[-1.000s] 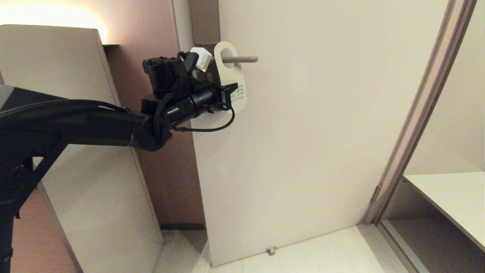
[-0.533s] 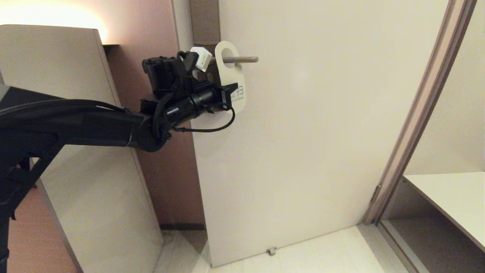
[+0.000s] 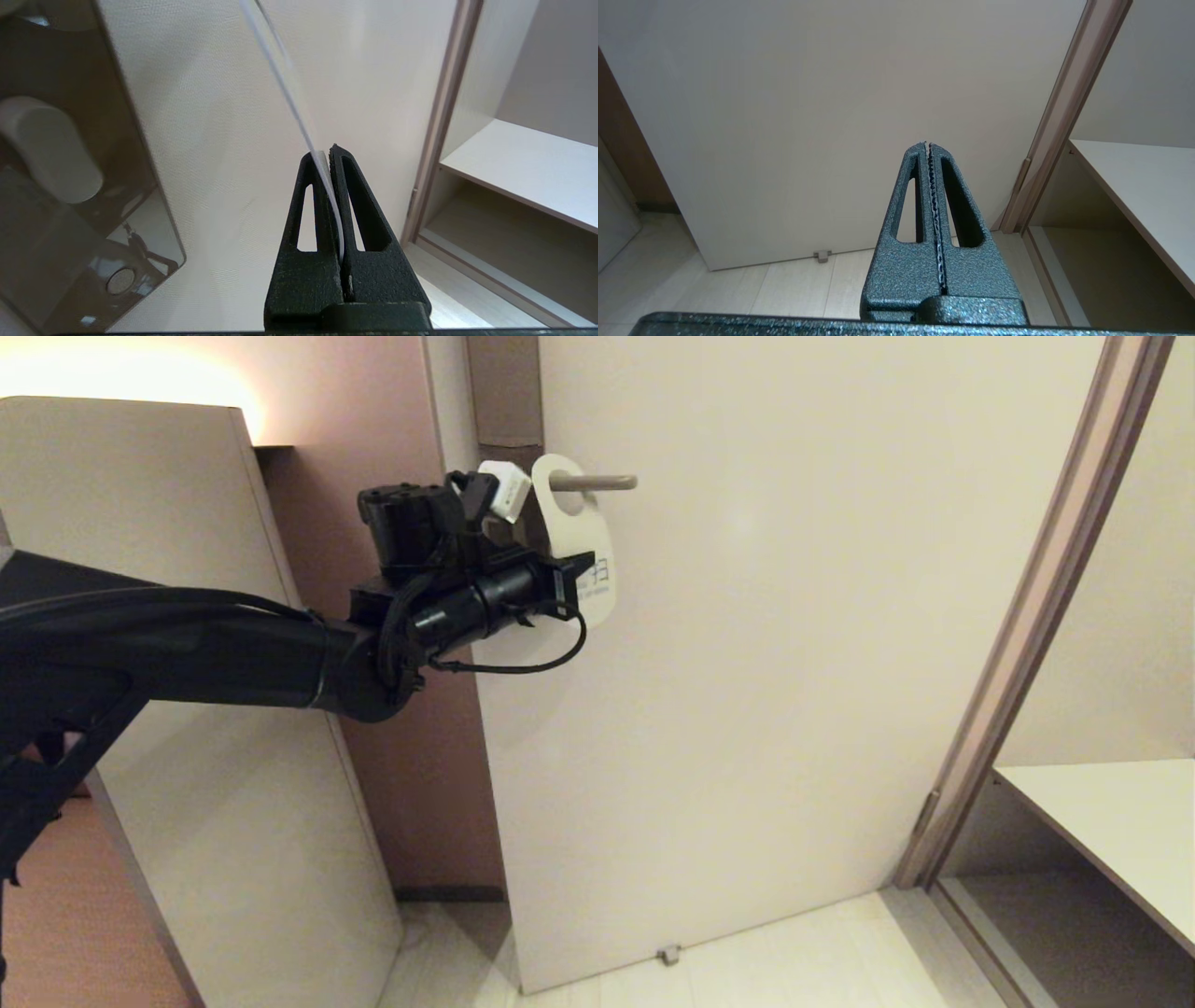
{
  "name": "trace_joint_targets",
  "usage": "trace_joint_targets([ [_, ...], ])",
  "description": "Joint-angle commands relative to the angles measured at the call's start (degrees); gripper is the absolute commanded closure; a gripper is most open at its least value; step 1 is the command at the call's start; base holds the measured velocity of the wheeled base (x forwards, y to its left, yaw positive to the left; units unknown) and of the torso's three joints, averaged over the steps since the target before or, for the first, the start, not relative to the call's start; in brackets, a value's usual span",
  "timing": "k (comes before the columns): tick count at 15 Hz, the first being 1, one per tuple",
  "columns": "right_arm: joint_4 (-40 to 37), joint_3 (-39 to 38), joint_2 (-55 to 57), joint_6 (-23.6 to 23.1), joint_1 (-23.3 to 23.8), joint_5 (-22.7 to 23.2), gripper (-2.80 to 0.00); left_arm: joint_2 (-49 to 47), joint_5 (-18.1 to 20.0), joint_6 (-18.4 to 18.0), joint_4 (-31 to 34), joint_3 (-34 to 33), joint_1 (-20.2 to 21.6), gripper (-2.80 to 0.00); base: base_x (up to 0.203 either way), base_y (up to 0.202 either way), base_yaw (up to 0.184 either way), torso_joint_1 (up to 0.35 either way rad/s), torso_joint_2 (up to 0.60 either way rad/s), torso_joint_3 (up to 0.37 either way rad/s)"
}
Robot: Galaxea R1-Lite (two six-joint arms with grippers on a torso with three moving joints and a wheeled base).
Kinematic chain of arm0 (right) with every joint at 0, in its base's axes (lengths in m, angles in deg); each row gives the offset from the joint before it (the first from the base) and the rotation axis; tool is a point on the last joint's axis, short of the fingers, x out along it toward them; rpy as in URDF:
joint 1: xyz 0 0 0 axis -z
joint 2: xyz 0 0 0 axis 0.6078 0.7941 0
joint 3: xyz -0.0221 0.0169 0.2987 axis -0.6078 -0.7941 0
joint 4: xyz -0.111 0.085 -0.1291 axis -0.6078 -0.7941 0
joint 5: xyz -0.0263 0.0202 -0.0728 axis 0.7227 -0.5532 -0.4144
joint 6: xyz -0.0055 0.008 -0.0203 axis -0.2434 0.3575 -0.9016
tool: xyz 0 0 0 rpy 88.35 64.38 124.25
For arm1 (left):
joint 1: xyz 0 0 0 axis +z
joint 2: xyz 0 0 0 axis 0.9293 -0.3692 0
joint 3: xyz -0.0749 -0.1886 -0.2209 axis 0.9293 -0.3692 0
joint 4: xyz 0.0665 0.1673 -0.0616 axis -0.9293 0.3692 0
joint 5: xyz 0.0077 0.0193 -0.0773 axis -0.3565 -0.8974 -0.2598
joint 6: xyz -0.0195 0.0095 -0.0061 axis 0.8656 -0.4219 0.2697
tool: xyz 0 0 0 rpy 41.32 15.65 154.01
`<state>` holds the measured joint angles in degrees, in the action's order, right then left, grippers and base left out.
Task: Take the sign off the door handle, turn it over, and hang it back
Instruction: Take down the sign
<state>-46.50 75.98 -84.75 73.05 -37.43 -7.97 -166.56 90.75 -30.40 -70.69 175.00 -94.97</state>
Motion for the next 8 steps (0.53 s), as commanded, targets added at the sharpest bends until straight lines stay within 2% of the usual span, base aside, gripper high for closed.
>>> trace_joint_targets([
  [1, 0.06, 0.0, 0.07, -0.05, 0.0, -0.02, 0.0, 0.62, -0.99, 0.0, -0.23, -0.24, -0.48, 0.0, 0.0, 0.0, 0.0, 0.0, 0.0, 0.0],
  [8, -0.03, 0.0, 0.07, -0.05, 0.0, -0.02, 0.0, 1.6, -1.32, 0.0, -0.14, -0.67, -0.69, 0.0, 0.0, 0.0, 0.0, 0.0, 0.0, 0.0],
])
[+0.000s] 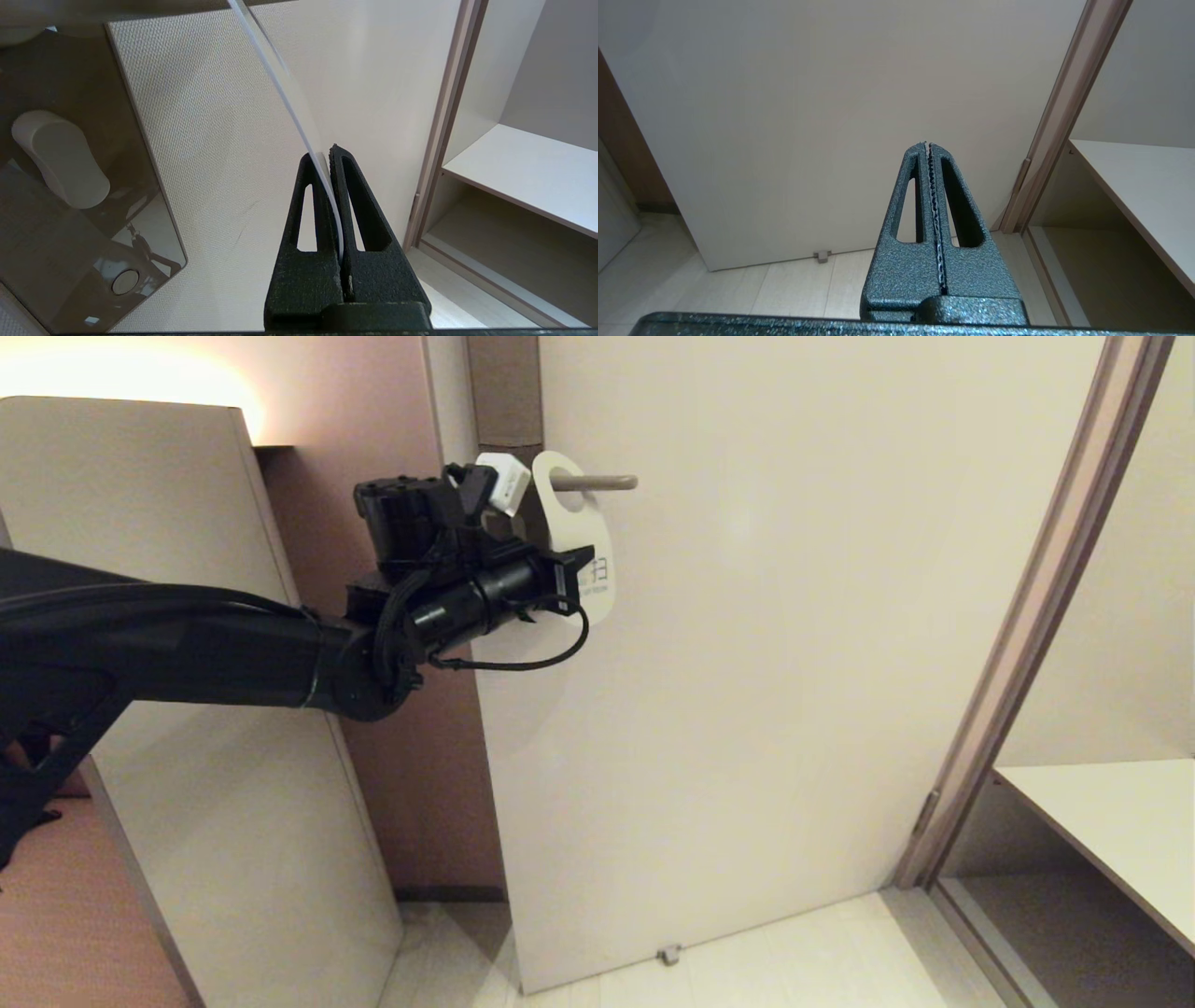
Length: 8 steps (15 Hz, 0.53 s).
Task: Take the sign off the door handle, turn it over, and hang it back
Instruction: Take down the sign
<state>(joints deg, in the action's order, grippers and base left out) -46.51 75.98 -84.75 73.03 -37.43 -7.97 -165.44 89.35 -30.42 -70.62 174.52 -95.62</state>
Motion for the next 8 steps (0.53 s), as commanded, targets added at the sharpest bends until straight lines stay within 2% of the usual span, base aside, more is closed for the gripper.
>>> trace_joint_targets([
  [1, 0.04, 0.0, 0.07, -0.02, 0.0, -0.02, 0.0, 0.85, 0.08, 0.03, -0.22, -0.72, -0.4, 0.0, 0.0, 0.0, 0.0, 0.0, 0.0, 0.0],
  [4, 0.06, 0.0, 0.07, -0.02, 0.0, -0.02, 0.0, 1.11, -2.38, -0.06, -0.22, -1.4, -1.67, 0.0, 0.0, 0.0, 0.0, 0.0, 0.0, 0.0],
  [8, 0.07, 0.0, 0.07, -0.02, 0.0, -0.02, 0.0, 0.81, -2.78, -0.24, -0.22, -1.25, -2.38, 0.0, 0.0, 0.0, 0.0, 0.0, 0.0, 0.0],
])
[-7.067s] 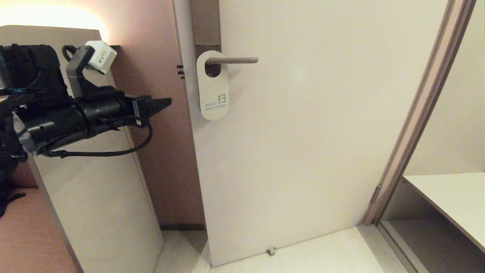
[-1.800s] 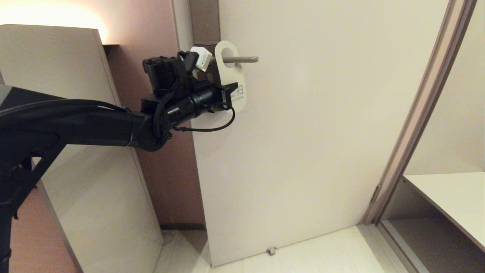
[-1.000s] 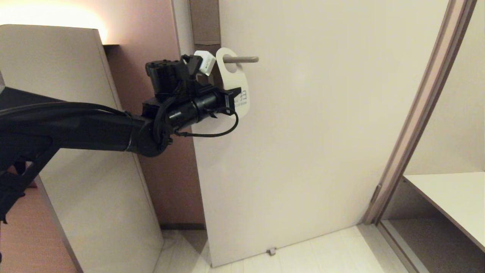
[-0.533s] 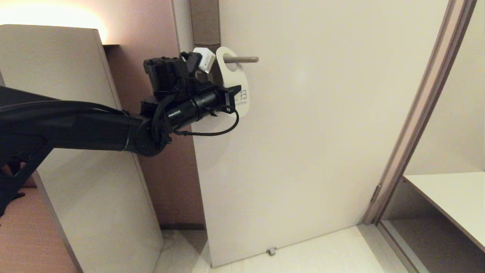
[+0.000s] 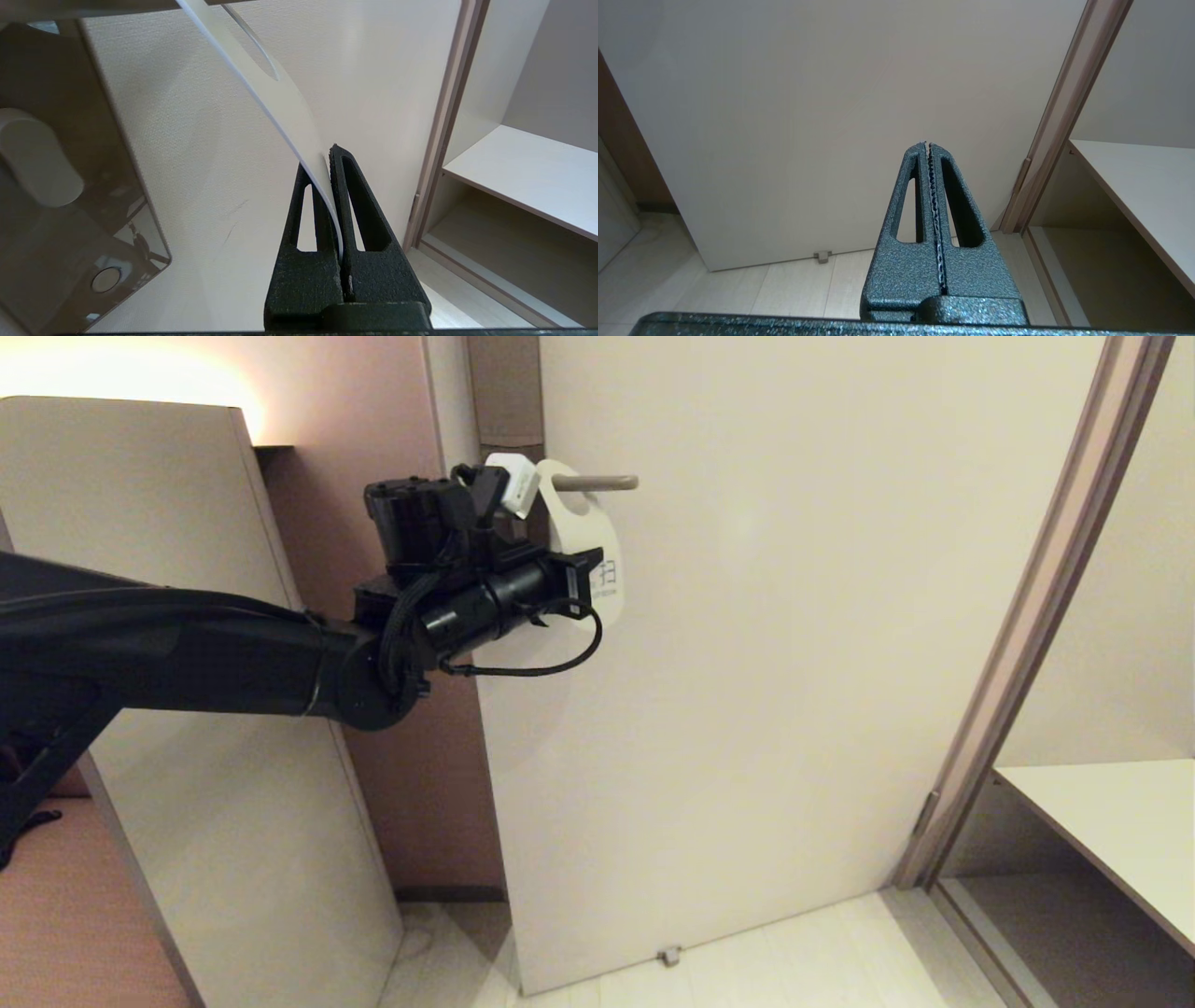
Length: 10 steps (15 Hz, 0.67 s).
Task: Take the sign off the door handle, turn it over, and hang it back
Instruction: Take down the sign
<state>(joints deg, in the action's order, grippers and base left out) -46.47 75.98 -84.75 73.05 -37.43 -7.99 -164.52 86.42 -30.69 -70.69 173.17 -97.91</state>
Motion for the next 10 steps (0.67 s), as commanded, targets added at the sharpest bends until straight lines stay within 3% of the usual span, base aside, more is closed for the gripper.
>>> trace_joint_targets([
  [1, -0.06, 0.0, 0.07, -0.05, 0.0, 0.01, 0.0, -0.16, 0.19, 0.13, -0.15, 0.1, -0.04, 0.0, 0.0, 0.0, 0.0, 0.0, 0.0, 0.0],
  [10, -0.06, 0.0, 0.07, -0.05, 0.0, 0.01, 0.0, -1.41, 0.1, -0.7, -0.04, 0.04, 2.71, 0.0, 0.0, 0.0, 0.0, 0.0, 0.0, 0.0],
])
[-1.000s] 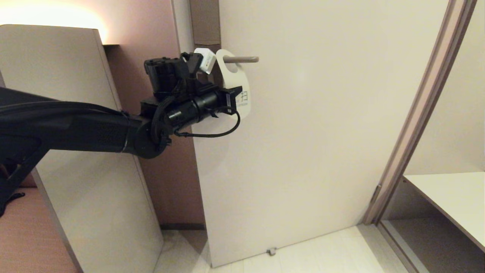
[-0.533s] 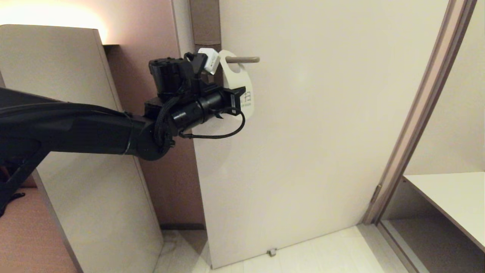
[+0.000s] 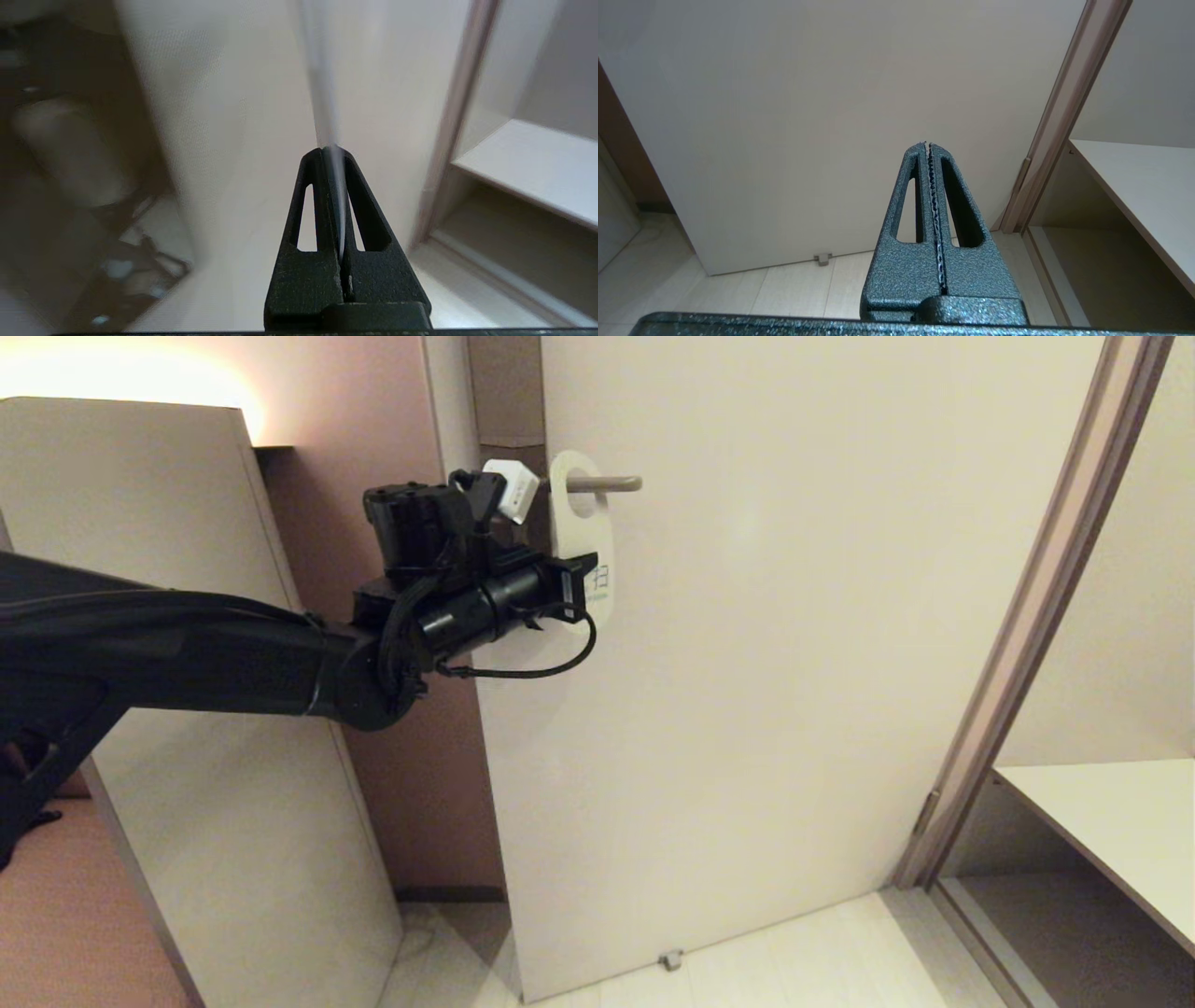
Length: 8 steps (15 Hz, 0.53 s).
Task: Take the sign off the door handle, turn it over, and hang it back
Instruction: Take down the sign
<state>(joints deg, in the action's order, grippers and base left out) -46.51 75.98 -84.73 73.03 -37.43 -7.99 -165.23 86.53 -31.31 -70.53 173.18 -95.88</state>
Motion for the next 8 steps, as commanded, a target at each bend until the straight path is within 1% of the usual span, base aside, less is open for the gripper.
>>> trace_joint_targets([
  [1, 0.02, 0.0, 0.05, -0.02, 0.0, 0.01, 0.0, -1.21, 0.0, -1.04, -0.32, 0.14, 1.33, 0.0, 0.0, 0.0, 0.0, 0.0, 0.0, 0.0],
  [5, -0.01, 0.0, 0.05, -0.02, 0.0, 0.01, 0.0, -3.58, -0.07, -1.45, -0.48, 1.52, 2.14, 0.0, 0.0, 0.0, 0.0, 0.0, 0.0, 0.0],
  [8, -0.02, 0.0, 0.05, -0.02, 0.0, 0.01, 0.0, -5.89, -0.41, -1.38, -0.36, 5.72, 2.15, 0.0, 0.0, 0.0, 0.0, 0.0, 0.0, 0.0],
])
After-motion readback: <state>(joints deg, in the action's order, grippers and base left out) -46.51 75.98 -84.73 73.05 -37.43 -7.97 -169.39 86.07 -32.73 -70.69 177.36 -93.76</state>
